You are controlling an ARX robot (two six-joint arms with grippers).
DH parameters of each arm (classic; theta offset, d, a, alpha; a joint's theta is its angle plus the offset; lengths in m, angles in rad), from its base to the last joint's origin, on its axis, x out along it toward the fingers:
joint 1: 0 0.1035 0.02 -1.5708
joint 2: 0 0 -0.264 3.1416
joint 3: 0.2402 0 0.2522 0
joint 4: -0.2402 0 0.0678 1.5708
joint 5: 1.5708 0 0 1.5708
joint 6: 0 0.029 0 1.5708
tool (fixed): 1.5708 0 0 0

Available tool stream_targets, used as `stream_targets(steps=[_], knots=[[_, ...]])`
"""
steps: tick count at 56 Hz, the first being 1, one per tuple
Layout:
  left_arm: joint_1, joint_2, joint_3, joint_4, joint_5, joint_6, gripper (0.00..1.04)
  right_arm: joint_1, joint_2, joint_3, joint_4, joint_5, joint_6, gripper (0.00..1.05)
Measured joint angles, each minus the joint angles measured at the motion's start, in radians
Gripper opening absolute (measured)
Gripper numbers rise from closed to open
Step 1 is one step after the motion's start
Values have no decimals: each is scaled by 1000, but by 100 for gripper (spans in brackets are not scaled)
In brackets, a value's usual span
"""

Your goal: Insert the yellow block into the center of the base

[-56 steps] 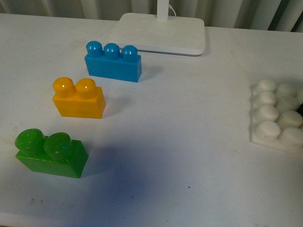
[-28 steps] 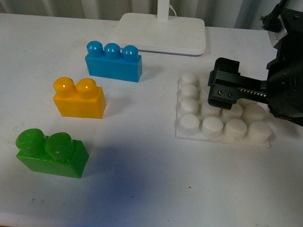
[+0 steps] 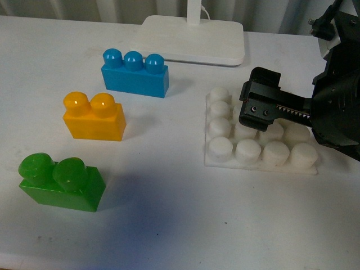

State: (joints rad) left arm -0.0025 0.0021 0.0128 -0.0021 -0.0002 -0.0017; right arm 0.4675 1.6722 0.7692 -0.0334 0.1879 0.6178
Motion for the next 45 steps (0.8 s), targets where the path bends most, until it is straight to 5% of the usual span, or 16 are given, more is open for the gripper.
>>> stream_targets(steps=[27, 45], knots=[[0, 0, 0, 0, 0, 0, 98, 28, -16, -19, 3, 12, 6, 96], [0, 0, 0, 0, 0, 0, 98, -44, -140, -15, -31, -66, -54, 96]])
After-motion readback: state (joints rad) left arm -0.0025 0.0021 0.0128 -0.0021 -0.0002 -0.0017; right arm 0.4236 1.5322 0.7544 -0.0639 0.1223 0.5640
